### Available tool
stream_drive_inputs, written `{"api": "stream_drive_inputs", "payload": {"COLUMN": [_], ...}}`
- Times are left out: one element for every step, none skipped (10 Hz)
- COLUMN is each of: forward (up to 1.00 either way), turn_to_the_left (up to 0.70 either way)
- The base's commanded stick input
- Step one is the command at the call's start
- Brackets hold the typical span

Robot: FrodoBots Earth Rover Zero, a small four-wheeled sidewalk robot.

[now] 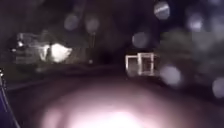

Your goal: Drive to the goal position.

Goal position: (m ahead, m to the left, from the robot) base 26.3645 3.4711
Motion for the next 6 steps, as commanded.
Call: {"api": "stream_drive_inputs", "payload": {"forward": [0.5, 0.5, 0.5, 0.5, 0.5, 0.5], "turn_to_the_left": [0.0, 0.0, 0.12, 0.06, 0.02, 0.0]}}
